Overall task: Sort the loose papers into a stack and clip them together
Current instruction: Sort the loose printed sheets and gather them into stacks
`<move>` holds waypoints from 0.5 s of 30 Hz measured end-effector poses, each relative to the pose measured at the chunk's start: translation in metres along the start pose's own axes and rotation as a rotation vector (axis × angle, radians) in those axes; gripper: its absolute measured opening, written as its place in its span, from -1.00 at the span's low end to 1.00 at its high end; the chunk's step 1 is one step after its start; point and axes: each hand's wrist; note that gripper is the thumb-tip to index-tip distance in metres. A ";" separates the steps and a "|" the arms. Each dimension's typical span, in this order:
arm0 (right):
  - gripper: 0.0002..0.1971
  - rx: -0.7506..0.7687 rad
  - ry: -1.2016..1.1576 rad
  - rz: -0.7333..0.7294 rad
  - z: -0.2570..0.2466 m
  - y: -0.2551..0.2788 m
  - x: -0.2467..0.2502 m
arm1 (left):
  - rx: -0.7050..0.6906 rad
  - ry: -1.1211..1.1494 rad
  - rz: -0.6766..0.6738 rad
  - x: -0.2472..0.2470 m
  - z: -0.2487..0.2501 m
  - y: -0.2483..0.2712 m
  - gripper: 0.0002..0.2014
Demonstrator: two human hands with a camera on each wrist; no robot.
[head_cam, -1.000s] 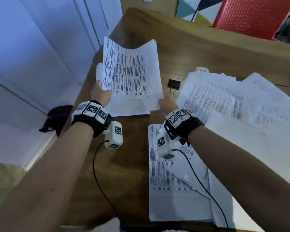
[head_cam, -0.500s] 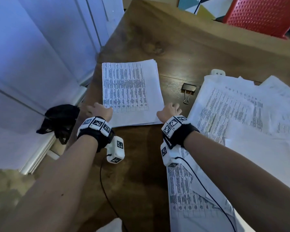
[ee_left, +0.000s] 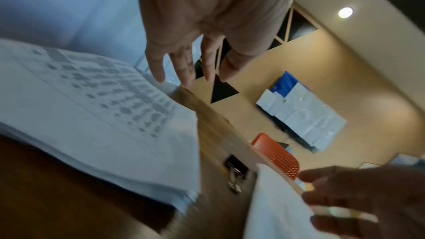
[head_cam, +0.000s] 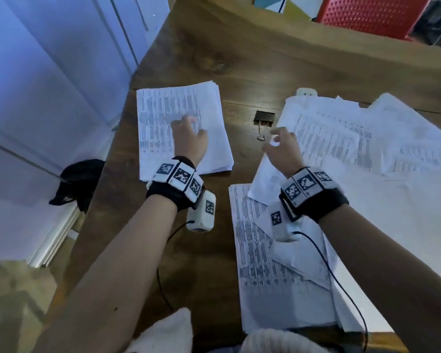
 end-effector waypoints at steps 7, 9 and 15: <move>-0.35 -0.203 0.250 -0.039 0.096 0.062 0.059 | -0.140 -0.105 -0.384 -0.083 0.029 0.076 -0.81; -0.22 -0.249 0.363 -0.059 0.115 0.082 0.062 | -0.093 -0.207 -0.454 -0.104 0.027 0.094 -0.69; -0.28 -0.170 0.647 -0.117 0.156 0.124 0.048 | -0.074 -0.267 -0.490 -0.152 0.026 0.148 -0.66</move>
Point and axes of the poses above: each hand's wrist, its own y-axis away from the middle knuckle, its own x-axis out of the back of the hand, z = x × y
